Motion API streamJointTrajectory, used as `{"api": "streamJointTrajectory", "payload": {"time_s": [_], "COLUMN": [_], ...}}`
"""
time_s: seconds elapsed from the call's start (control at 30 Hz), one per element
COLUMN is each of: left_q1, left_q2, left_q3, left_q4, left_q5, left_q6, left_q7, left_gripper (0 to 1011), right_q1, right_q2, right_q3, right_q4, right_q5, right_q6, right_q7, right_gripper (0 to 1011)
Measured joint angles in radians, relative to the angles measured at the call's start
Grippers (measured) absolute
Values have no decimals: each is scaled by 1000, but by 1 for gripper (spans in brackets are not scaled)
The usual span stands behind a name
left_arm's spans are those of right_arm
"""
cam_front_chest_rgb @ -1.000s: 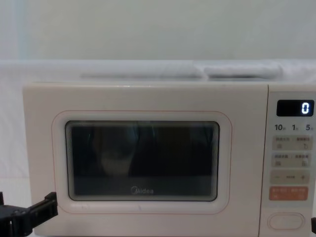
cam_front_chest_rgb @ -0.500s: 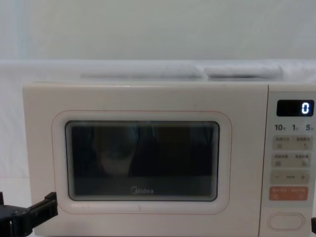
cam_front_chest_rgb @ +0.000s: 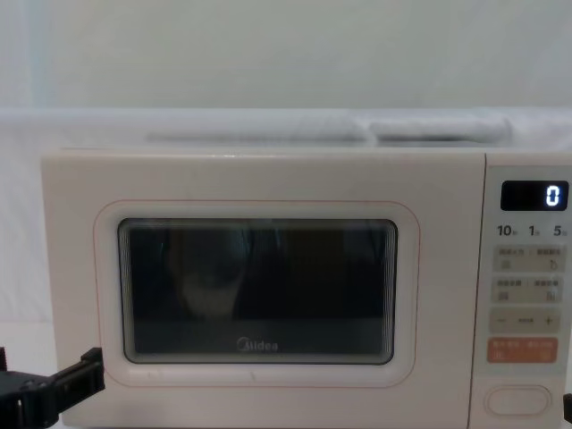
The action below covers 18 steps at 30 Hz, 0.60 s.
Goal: Press the button to open the microwave door with one hand; close the microwave door with the other hand.
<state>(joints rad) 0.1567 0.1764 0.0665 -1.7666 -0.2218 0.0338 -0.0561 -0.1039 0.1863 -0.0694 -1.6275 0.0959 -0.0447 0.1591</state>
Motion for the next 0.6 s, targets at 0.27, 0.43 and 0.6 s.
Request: {"api": "streamJointTrajectory", "payload": {"time_s": [0.27,0.43,0.6], "left_q1": [0,0,0], "left_q2": [0,0,0], "left_q3": [0,0,0], "left_q4": [0,0,0], "left_q5": [0,0,0], "left_q6": [0,0,0], "left_q7": [0,0,0], "left_gripper": [1001,1001,1001], "right_q1": [0,0,0], "right_q2": [0,0,0], "right_q3": [0,0,0], "right_q4": [0,0,0], "right_q5": [0,0,0], "right_q6": [0,0,0], "right_q7": [0,0,0], "right_gripper": [1002,1002,1002]}}
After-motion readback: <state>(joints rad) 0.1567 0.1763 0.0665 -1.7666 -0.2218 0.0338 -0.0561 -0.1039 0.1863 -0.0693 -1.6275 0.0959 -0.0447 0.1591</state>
